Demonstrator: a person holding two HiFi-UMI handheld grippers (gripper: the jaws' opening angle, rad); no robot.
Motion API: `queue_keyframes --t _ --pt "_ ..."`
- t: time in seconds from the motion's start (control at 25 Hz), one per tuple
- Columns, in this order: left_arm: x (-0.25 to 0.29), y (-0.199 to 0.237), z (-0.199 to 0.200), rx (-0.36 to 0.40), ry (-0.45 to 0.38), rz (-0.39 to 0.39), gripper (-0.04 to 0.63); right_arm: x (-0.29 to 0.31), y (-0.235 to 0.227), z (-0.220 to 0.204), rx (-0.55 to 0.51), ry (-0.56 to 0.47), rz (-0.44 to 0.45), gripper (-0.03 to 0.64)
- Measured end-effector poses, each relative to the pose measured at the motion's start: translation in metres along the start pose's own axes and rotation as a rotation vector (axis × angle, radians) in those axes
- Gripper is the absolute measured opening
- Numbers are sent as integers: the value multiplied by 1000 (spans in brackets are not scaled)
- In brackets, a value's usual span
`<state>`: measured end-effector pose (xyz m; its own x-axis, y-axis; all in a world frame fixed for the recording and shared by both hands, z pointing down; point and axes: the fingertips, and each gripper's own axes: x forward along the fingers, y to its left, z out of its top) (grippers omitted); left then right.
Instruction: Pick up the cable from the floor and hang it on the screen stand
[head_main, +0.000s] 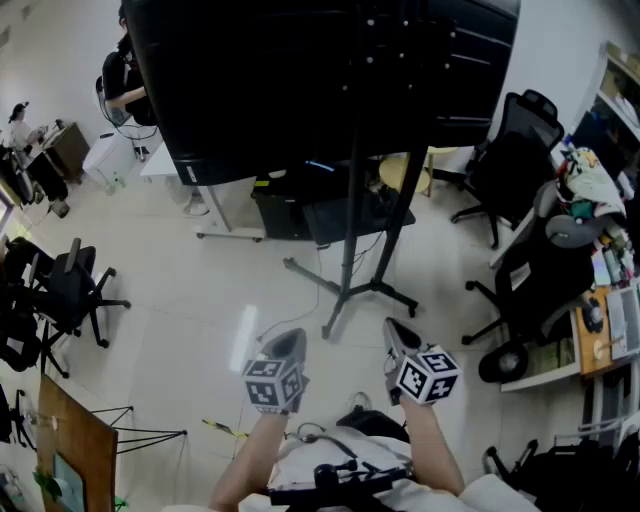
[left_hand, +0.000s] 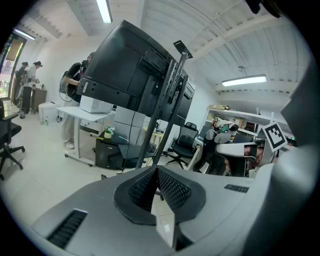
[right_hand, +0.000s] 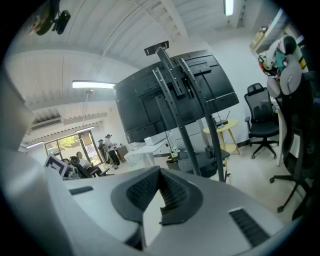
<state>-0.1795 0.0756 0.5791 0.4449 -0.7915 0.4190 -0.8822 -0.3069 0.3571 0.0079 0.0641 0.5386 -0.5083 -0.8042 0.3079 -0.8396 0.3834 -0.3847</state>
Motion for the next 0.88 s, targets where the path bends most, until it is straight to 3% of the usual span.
queue_keyframes --t 0.52,0.88 --pt "95 -19 4 -20 -11 92 0 17 -91 34 -30 43 99 12" --pt "165 3 15 -3 32 130 0 73 -110 30 16 125 170 12"
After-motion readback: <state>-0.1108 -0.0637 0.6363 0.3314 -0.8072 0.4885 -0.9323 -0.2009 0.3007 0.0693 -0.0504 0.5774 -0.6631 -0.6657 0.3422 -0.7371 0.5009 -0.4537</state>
